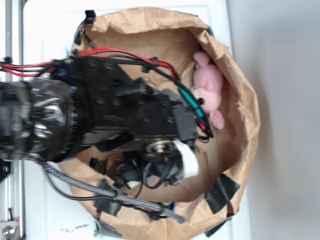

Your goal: Grab the blue bottle.

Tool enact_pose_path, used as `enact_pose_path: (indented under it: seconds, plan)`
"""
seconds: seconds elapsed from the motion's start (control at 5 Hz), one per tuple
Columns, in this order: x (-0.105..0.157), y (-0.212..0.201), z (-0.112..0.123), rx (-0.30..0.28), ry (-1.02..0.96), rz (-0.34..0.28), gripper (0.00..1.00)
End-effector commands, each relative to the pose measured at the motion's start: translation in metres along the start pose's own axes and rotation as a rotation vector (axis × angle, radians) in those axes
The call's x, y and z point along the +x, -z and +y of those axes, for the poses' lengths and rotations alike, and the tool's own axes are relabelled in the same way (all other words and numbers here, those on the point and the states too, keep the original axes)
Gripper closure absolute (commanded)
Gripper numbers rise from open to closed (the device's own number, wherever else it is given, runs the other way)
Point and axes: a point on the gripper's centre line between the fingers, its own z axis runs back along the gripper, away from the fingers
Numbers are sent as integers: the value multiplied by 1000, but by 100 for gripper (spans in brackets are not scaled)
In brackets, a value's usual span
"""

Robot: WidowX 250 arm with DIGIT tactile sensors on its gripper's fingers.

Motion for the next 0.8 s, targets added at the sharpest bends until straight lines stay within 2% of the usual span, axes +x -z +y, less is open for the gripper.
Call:
enact_pose_path:
  seconds: [0.0,0.2,0.4,0.6]
  plan:
    - [-2,4,-3,99,-4,-28,100]
    - [-1,0,-3,95,-7,-40,100]
    - [16,-26,0,64,-38,-75,100]
    - [33,-63,8,46,-74,-141,100]
